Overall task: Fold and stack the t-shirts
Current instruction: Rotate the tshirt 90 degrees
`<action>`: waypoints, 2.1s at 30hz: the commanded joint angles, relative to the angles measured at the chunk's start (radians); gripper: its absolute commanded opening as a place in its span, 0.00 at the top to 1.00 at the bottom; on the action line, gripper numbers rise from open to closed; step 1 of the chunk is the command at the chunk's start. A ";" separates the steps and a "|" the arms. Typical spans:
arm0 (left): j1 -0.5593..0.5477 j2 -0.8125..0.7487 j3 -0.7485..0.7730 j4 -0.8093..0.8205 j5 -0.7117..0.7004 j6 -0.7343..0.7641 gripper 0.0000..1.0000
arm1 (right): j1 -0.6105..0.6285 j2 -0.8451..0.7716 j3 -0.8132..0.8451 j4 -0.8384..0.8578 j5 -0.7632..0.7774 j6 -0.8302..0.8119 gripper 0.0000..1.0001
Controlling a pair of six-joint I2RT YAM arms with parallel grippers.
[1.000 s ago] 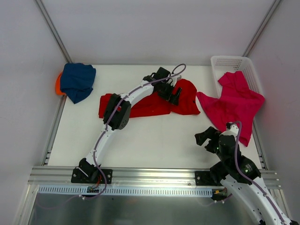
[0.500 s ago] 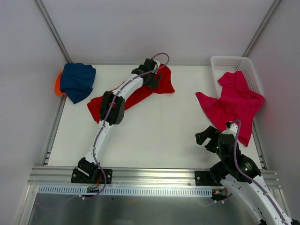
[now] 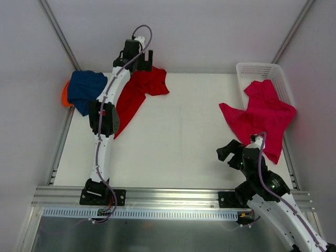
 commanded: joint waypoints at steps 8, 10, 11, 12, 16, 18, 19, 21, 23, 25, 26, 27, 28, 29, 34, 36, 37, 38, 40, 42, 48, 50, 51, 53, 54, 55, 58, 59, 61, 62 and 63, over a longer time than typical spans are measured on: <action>-0.051 -0.574 -0.217 0.110 0.267 0.002 0.01 | 0.184 0.522 0.195 0.444 -0.146 -0.013 0.30; -0.049 -0.695 -0.375 0.110 0.208 0.005 0.01 | 0.304 0.821 0.348 0.443 -0.121 -0.065 0.45; -0.051 -0.735 -0.429 0.110 0.189 0.005 0.01 | 0.333 0.914 0.516 0.417 -0.118 -0.115 0.51; -0.051 -0.818 -0.483 0.110 0.166 0.005 0.01 | 0.349 1.000 0.589 0.405 -0.128 -0.123 0.59; -0.048 -1.024 -0.807 0.116 0.059 0.031 0.01 | 0.369 1.300 0.768 0.512 -0.256 -0.094 1.00; -0.048 -1.127 -0.902 0.117 0.034 0.053 0.01 | 0.390 1.447 0.834 0.543 -0.292 -0.090 1.00; -0.048 -1.161 -0.995 0.122 0.017 0.053 0.01 | 0.410 1.499 0.927 0.532 -0.299 -0.097 1.00; -0.048 -1.256 -1.118 0.149 -0.032 0.053 0.01 | 0.428 1.661 1.030 0.486 -0.323 -0.104 1.00; -0.046 -1.307 -1.176 0.165 -0.063 0.030 0.01 | 0.444 1.766 1.191 0.466 -0.427 -0.101 1.00; -0.046 -1.359 -1.238 0.168 -0.081 0.024 0.01 | 0.458 1.892 1.327 0.457 -0.466 -0.094 1.00; -0.046 -1.370 -1.255 0.171 -0.080 0.024 0.01 | 0.462 1.923 1.369 0.454 -0.484 -0.096 1.00; -0.048 -1.390 -1.288 0.170 -0.089 0.025 0.01 | 0.465 1.952 1.407 0.452 -0.490 -0.094 1.00; -0.046 -1.399 -1.304 0.173 -0.098 0.027 0.01 | 0.465 2.007 1.444 0.455 -0.506 -0.085 1.00; -0.048 -1.408 -1.321 0.176 -0.110 0.030 0.01 | 0.465 2.036 1.523 0.478 -0.557 -0.061 1.00; -0.046 -1.468 -1.410 0.228 -0.178 0.045 0.01 | 0.456 2.196 1.763 0.533 -0.610 -0.030 0.99; -0.046 -1.480 -1.433 0.240 -0.175 0.048 0.01 | 0.450 2.244 1.794 0.597 -0.609 0.004 1.00; -0.045 -1.484 -1.434 0.242 -0.176 0.051 0.01 | 0.441 2.257 1.794 0.674 -0.607 0.025 1.00; -0.043 -1.488 -1.437 0.240 -0.179 0.056 0.01 | 0.435 2.283 1.796 0.699 -0.602 0.075 0.99; -0.043 -1.497 -1.439 0.240 -0.204 0.053 0.01 | 0.418 2.314 1.790 0.838 -0.601 0.123 1.00; -0.045 -1.531 -1.451 0.243 -0.241 0.051 0.01 | 0.407 2.355 1.784 0.907 -0.580 0.192 1.00; -0.043 -1.620 -1.506 0.286 -0.297 0.060 0.01 | 0.384 2.471 1.826 1.092 -0.489 0.330 1.00; -0.043 -1.634 -1.509 0.289 -0.316 0.063 0.01 | 0.378 2.491 1.819 1.104 -0.460 0.366 0.99; -0.045 -1.637 -1.509 0.289 -0.320 0.063 0.01 | 0.378 2.491 1.807 1.104 -0.448 0.370 1.00; -0.043 -1.643 -1.511 0.291 -0.319 0.063 0.01 | 0.376 2.471 1.748 1.107 -0.422 0.377 1.00; -0.043 -1.643 -1.509 0.289 -0.314 0.062 0.01 | 0.376 2.462 1.725 1.110 -0.415 0.372 1.00; -0.043 -1.646 -1.509 0.291 -0.316 0.062 0.01 | 0.378 2.431 1.664 1.110 -0.406 0.358 0.99; -0.043 -1.649 -1.513 0.291 -0.327 0.062 0.01 | 0.375 2.359 1.536 1.104 -0.374 0.344 1.00; -0.045 -1.652 -1.513 0.289 -0.328 0.062 0.01 | 0.372 2.300 1.433 1.104 -0.365 0.341 1.00; -0.043 -1.652 -1.513 0.289 -0.324 0.062 0.01 | 0.364 2.236 1.327 1.090 -0.337 0.338 1.00; -0.043 -1.654 -1.513 0.289 -0.322 0.059 0.01 | 0.361 2.166 1.276 1.081 -0.296 0.331 1.00; -0.042 -1.654 -1.513 0.289 -0.320 0.057 0.01 | 0.358 2.131 1.180 1.055 -0.277 0.321 1.00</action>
